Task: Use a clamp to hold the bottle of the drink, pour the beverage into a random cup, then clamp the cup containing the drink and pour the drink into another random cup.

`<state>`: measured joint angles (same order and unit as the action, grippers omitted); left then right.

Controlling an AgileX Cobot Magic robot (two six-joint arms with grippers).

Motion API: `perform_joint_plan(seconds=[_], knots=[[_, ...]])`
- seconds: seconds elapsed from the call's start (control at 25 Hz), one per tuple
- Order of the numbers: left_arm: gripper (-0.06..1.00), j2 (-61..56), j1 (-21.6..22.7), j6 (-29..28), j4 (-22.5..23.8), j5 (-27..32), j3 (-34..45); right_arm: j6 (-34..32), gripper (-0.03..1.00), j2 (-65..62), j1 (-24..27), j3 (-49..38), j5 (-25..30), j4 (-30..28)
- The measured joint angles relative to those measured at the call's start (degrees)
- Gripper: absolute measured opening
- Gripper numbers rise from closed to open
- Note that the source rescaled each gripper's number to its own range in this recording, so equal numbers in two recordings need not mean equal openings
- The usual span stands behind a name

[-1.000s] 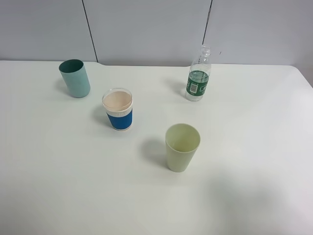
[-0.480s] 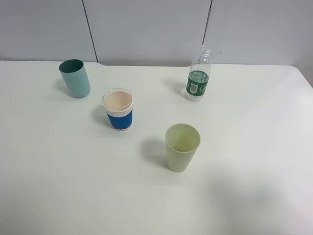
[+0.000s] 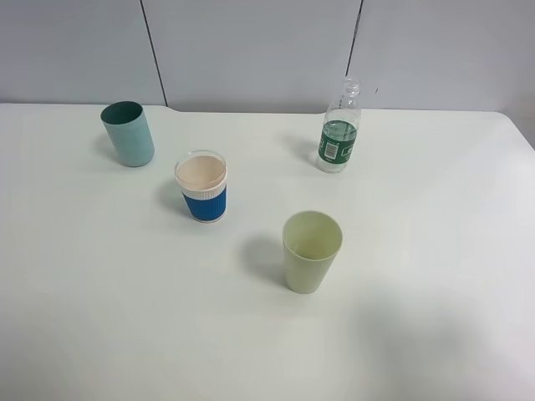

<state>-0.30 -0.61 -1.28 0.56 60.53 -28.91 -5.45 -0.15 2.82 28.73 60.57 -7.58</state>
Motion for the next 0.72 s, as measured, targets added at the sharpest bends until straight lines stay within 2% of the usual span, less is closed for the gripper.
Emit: perform_joint_plan(seconds=[0.72], knots=[[1.00, 0.0, 0.0, 0.4, -0.6, 0.0, 0.0, 0.0, 1.00, 0.0, 0.0, 0.0, 0.0, 0.0]])
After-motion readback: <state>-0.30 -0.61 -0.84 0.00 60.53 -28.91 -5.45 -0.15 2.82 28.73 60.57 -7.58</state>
